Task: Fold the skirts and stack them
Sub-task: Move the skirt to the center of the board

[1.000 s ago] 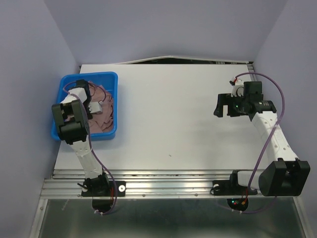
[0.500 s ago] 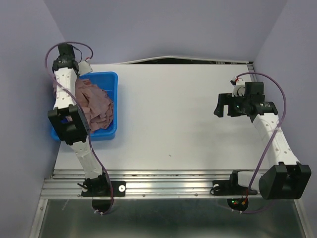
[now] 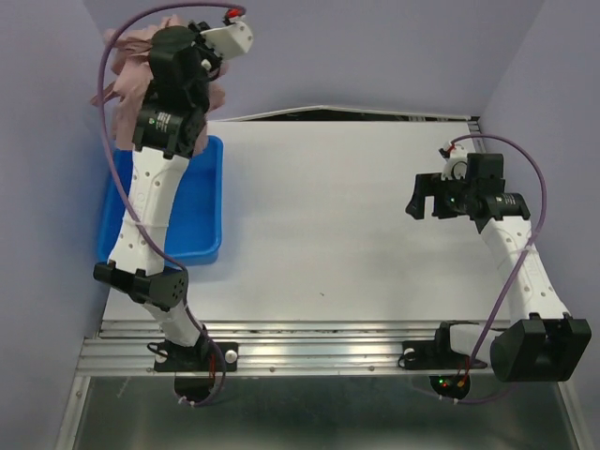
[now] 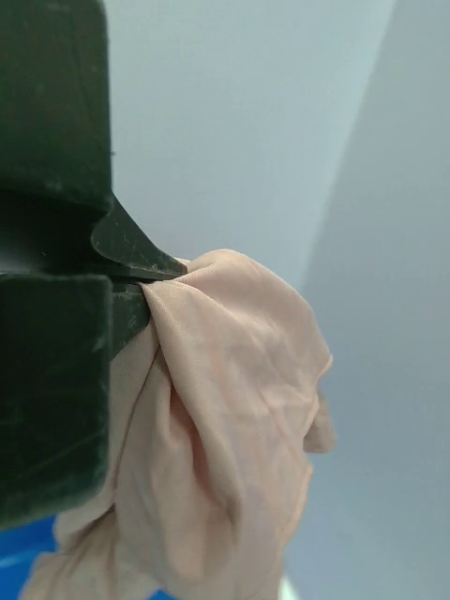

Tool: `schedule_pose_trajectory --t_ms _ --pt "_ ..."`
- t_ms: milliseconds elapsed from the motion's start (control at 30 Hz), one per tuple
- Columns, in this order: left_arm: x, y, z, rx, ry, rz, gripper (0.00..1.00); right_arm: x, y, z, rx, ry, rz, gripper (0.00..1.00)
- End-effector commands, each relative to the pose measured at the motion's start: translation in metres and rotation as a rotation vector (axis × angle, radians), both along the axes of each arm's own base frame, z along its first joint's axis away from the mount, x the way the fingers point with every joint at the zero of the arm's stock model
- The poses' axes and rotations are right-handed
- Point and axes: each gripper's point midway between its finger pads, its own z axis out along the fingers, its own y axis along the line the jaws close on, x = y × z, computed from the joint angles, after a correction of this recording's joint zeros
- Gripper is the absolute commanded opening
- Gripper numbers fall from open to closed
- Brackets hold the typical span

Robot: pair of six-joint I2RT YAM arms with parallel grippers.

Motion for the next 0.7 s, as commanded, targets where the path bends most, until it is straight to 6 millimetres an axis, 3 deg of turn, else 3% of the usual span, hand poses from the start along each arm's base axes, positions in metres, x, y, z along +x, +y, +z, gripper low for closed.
schedule_pose_trajectory --t_ms 0,33,67,100,133,200,300,400,467,567,667 --pt "-0.048 -0.07 0.064 -0.162 -0.245 -0.128 0.0 0.008 -0.003 0.031 0.002 -0.086 -0.016 1.0" --pt "-0.052 -0.087 0.059 -0.169 -0.231 -0.161 0.0 0.008 -0.004 0.031 -0.005 -0.087 -0.023 1.0" --pt "-0.047 -0.108 0.033 -0.145 -0.164 -0.188 0.0 0.008 -0.006 0.03 -0.011 -0.087 -0.028 1.0" --pt "-0.056 -0.137 0.022 -0.143 -0.142 -0.233 0.0 0.008 -0.009 0.03 -0.024 -0.09 -0.043 1.0" --pt "-0.049 -0.157 -0.015 -0.106 -0.062 -0.253 0.0 0.009 -0.014 0.029 -0.034 -0.09 -0.062 1.0" --pt "-0.053 -0.189 -0.041 -0.126 -0.031 -0.31 0.0 0.009 -0.021 0.029 -0.059 -0.093 -0.091 1.0" --pt "-0.045 -0.216 -0.072 -0.172 0.023 -0.347 0.0 0.009 -0.031 0.027 -0.081 -0.088 -0.132 1.0" --pt "-0.032 -0.242 -0.099 -0.235 0.076 -0.355 0.0 0.012 -0.055 0.024 -0.116 -0.075 -0.224 1.0" --pt "-0.033 -0.27 -0.14 -0.224 0.207 -0.412 0.0 0.013 -0.063 0.024 -0.128 -0.06 -0.251 1.0" --pt "-0.054 -0.292 -0.198 -0.222 0.355 -0.471 0.0 0.012 -0.069 0.028 -0.143 -0.071 -0.265 1.0" --pt "-0.08 -0.308 -0.22 -0.247 0.428 -0.537 0.0 0.01 -0.067 0.024 -0.143 -0.059 -0.246 1.0"
